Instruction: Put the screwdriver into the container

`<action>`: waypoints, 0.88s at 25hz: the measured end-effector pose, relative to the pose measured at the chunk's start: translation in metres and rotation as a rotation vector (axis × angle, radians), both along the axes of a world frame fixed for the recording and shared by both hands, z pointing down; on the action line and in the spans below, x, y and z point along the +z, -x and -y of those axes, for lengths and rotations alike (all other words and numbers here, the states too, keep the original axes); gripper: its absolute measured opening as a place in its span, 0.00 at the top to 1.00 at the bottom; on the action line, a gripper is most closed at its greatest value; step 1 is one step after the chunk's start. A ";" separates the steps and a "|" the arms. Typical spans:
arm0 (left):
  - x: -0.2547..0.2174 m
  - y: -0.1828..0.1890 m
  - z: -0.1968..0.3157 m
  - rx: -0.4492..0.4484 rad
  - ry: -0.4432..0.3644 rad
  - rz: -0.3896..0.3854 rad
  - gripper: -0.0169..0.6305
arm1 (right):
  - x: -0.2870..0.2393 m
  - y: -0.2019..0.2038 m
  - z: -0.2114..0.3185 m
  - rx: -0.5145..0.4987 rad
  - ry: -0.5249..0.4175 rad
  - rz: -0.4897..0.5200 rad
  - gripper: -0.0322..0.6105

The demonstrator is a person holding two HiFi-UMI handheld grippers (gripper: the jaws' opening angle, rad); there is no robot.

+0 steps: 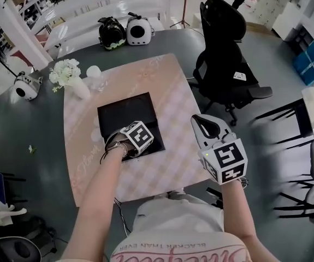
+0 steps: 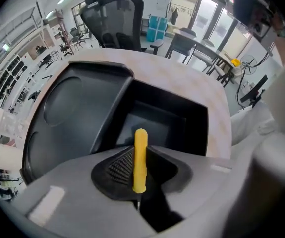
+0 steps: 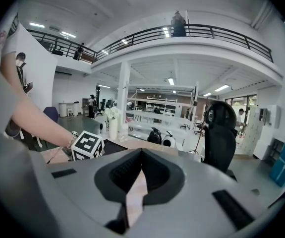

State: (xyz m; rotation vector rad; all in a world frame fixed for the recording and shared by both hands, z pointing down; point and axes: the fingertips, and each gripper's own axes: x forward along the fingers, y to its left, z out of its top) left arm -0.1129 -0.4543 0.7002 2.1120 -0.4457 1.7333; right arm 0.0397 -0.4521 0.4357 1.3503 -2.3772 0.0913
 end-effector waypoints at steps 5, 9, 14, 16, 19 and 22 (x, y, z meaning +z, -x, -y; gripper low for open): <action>0.009 -0.003 -0.008 0.005 -0.015 0.028 0.85 | 0.003 -0.002 -0.007 -0.004 0.024 -0.006 0.94; 0.010 -0.003 -0.008 -0.005 -0.017 0.011 0.84 | 0.003 0.001 -0.007 -0.020 0.022 -0.012 0.94; 0.001 -0.001 -0.018 -0.042 0.009 -0.023 0.58 | 0.000 0.007 -0.009 -0.051 0.015 -0.014 0.94; -0.012 0.000 -0.016 -0.074 -0.015 -0.056 0.58 | -0.002 0.009 -0.010 -0.063 0.011 -0.014 0.94; -0.048 -0.001 -0.013 -0.133 -0.066 -0.145 0.58 | -0.005 0.010 -0.012 -0.079 0.005 -0.008 0.94; -0.085 0.000 -0.014 -0.188 -0.123 -0.259 0.59 | -0.009 0.014 -0.012 -0.094 -0.006 -0.004 0.94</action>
